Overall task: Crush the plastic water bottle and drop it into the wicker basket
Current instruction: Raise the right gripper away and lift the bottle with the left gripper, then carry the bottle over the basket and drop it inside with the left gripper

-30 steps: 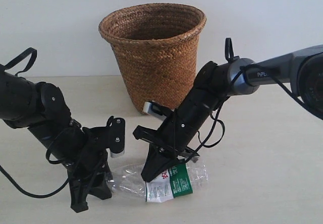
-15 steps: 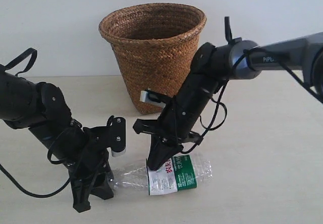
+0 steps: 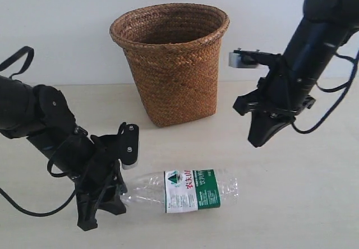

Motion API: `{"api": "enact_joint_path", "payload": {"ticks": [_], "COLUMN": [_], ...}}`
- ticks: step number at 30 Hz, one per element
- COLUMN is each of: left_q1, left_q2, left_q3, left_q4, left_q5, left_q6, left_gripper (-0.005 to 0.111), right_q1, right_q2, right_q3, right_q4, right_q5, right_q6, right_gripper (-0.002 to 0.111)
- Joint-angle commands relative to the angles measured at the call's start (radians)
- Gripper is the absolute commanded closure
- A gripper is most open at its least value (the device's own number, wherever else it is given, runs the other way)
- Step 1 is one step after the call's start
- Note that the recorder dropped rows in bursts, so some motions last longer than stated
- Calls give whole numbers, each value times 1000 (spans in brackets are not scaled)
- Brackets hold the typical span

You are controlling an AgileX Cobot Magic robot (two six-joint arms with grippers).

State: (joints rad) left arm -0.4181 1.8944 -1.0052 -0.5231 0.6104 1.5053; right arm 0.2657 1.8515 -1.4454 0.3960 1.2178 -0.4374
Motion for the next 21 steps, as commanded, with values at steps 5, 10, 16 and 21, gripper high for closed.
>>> {"api": "enact_joint_path", "payload": {"ticks": [5, 10, 16, 21], "left_q1": [2, 4, 49, 49], "left_q2": [-167, -244, -240, -164], "left_q3": [-91, -195, -391, -469], "left_q4": [-19, -19, -59, -92], "left_q5": [198, 223, -230, -351], "left_q6": [-9, -23, -224, -204], "left_gripper": [102, 102, 99, 27], "right_q1": [-107, -192, -197, -197], "right_q2": [-147, -174, -176, -176], "right_q3": [88, 88, 88, 128], "right_q4": [-69, -64, 49, 134], "right_q5": [3, 3, 3, 3], "right_q6": [-39, -35, -74, -146], "right_gripper": [108, 108, 108, 108]}}
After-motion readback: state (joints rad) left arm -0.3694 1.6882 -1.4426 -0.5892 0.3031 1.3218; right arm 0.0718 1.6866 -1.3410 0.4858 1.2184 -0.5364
